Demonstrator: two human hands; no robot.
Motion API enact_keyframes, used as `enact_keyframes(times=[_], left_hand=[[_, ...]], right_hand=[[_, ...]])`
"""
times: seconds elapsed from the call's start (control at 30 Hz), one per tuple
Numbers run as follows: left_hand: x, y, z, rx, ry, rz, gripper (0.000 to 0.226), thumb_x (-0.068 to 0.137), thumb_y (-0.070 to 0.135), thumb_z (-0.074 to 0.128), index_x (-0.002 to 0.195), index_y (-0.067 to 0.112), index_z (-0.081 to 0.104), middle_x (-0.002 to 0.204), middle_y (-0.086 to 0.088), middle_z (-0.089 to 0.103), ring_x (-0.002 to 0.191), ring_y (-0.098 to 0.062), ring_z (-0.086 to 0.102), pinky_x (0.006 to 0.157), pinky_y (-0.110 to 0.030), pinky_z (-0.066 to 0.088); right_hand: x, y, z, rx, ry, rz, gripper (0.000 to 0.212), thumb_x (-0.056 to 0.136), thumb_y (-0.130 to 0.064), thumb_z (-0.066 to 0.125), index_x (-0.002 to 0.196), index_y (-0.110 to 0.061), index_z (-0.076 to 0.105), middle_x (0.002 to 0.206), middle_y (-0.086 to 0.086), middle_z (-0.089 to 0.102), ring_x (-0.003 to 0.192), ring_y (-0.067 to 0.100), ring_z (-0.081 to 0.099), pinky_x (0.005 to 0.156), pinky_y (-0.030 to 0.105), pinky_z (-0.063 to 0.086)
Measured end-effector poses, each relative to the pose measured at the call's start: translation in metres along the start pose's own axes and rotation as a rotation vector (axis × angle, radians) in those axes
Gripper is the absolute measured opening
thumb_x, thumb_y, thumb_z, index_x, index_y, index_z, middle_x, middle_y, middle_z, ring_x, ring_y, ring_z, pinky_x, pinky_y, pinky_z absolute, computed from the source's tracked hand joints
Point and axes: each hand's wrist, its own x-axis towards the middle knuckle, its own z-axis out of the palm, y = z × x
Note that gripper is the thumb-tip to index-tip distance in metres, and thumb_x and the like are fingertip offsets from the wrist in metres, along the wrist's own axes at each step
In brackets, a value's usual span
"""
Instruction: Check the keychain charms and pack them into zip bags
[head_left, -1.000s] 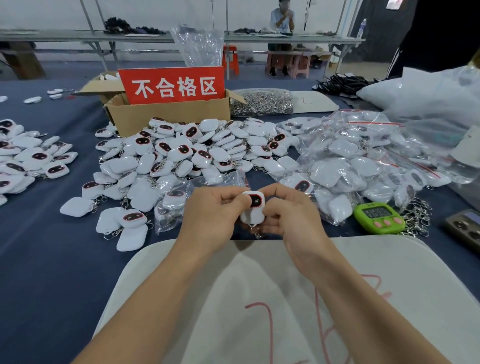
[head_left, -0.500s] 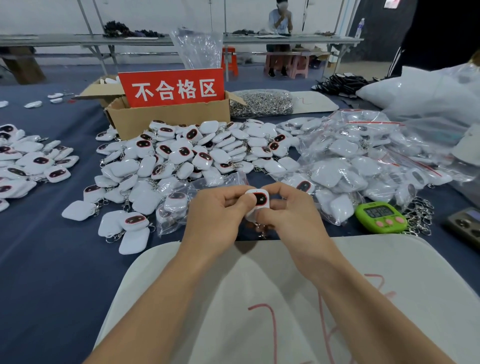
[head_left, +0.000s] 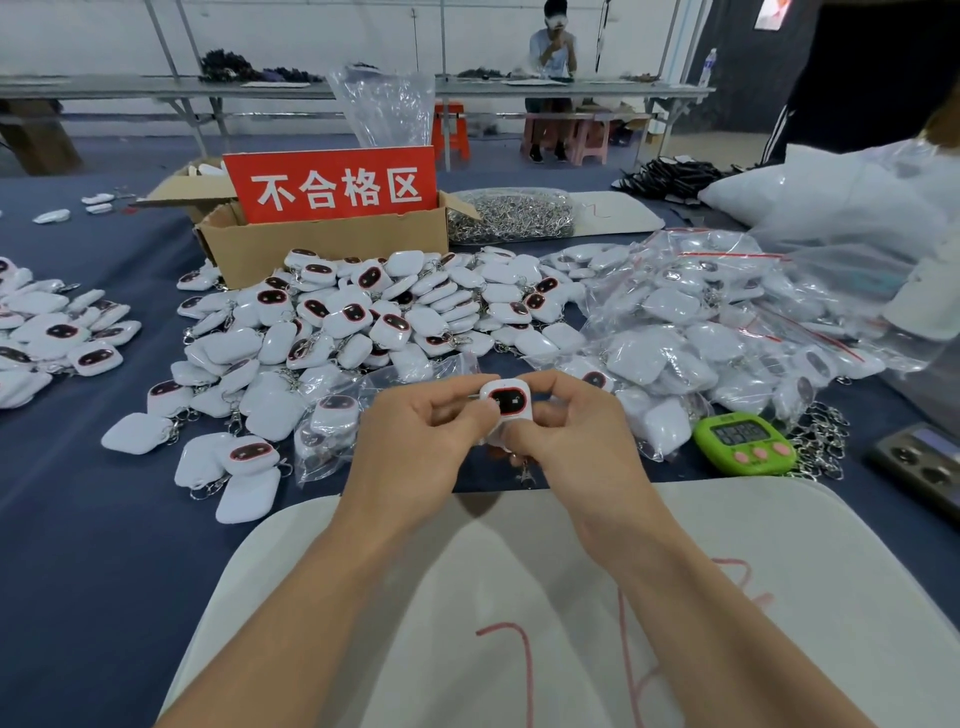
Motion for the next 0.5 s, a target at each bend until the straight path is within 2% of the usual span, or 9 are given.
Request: enact_keyframes(times=[0.1, 0.2, 0.3, 0.4, 0.5], left_hand=[[-0.001, 0.001, -0.002, 0.059, 0.092, 0.070, 0.013, 0.080, 0.041, 0.080, 0.087, 0.052, 0.078, 0.080, 0.019, 0.078, 0.080, -0.003, 0.076, 0.077, -0.029, 0.060], [-0.003, -0.003, -0.002, 0.164, 0.126, 0.087, 0.025, 0.080, 0.028, 0.085, 0.086, 0.051, 0.077, 0.077, 0.023, 0.076, 0.074, 0.002, 0.073, 0.071, -0.017, 0.057], [-0.008, -0.002, 0.000, 0.249, 0.164, 0.083, 0.035, 0.073, 0.029, 0.089, 0.096, 0.051, 0.076, 0.086, 0.033, 0.073, 0.084, 0.008, 0.068, 0.078, -0.007, 0.048], [-0.012, 0.000, 0.000, 0.236, 0.173, 0.110, 0.039, 0.073, 0.027, 0.088, 0.097, 0.054, 0.075, 0.087, 0.032, 0.073, 0.082, 0.002, 0.068, 0.075, -0.009, 0.048], [-0.012, 0.001, 0.001, 0.236, 0.186, 0.103, 0.042, 0.074, 0.022, 0.089, 0.093, 0.057, 0.074, 0.081, 0.028, 0.074, 0.076, -0.003, 0.069, 0.073, -0.017, 0.053]], right_hand=[[0.001, 0.002, 0.000, -0.068, 0.089, -0.087, 0.021, 0.080, -0.005, 0.074, 0.091, -0.022, 0.072, 0.078, 0.001, 0.078, 0.069, 0.023, 0.071, 0.064, 0.031, 0.052], [0.004, 0.002, -0.005, -0.065, 0.162, -0.171, 0.026, 0.076, 0.004, 0.071, 0.081, -0.021, 0.075, 0.076, -0.002, 0.077, 0.070, 0.012, 0.070, 0.064, 0.019, 0.051], [0.006, 0.002, -0.007, -0.071, 0.201, -0.195, 0.034, 0.076, 0.005, 0.072, 0.078, -0.028, 0.078, 0.073, -0.007, 0.076, 0.066, 0.004, 0.066, 0.064, 0.013, 0.046], [0.005, 0.004, -0.006, -0.096, 0.221, -0.226, 0.032, 0.076, -0.001, 0.075, 0.079, -0.032, 0.079, 0.076, -0.007, 0.076, 0.067, 0.007, 0.068, 0.062, 0.013, 0.049], [0.005, 0.005, -0.004, -0.118, 0.221, -0.251, 0.035, 0.076, 0.001, 0.075, 0.080, -0.033, 0.079, 0.082, -0.012, 0.077, 0.075, 0.009, 0.072, 0.068, 0.015, 0.054]])
